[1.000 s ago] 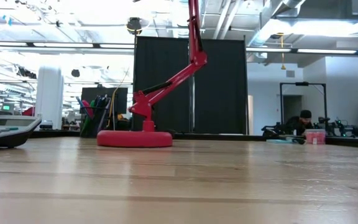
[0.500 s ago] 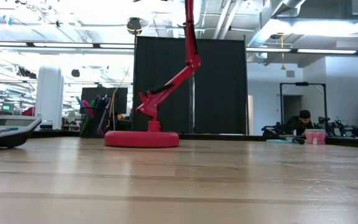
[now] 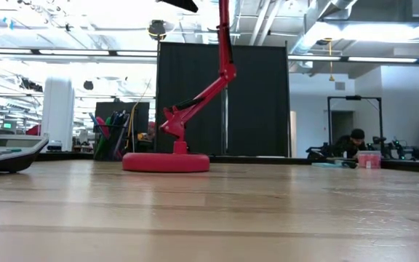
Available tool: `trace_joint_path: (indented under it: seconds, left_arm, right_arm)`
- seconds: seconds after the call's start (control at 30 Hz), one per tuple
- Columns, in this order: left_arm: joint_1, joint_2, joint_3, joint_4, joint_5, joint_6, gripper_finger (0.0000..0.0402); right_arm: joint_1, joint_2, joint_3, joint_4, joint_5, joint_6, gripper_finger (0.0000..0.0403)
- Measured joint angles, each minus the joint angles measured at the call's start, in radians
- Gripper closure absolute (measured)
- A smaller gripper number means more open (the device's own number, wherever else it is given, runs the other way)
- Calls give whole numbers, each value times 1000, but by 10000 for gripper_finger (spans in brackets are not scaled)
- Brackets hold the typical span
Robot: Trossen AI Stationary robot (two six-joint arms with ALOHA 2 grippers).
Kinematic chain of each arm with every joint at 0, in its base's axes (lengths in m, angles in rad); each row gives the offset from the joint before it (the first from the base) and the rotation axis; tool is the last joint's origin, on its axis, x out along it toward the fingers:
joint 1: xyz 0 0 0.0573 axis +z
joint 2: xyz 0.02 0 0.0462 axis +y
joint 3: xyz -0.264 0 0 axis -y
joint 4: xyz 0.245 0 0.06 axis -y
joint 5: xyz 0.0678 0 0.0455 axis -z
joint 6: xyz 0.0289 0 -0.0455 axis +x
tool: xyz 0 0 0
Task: Screw lightbulb
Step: Insert the white lightbulb into the red desk lamp
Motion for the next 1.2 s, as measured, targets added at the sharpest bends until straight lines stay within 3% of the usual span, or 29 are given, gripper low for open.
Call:
trace_joint_path:
  seconds: [0.17, 0.3, 0.5, 0.8, 1.2]
  left_arm:
    - [86, -37, 0, 25, 221, -105, 141]
    - [139, -32, 1, 41, 313, -113, 141]
    - [171, 48, -32, 82, 334, -86, 141]
    - [179, 236, -149, 454, 348, -145, 141]
    - [190, 363, -150, 717, 201, -313, 144]
  right_arm:
    - [-35, -17, -37, -8, -62, 30, 149]
    - [-56, -10, -85, 4, -66, 10, 149]
    - [-53, -87, -164, 24, -68, 4, 149]
    - [-6, -280, -264, 76, -132, 42, 149]
    - [-22, -321, -323, 84, -137, 52, 149]
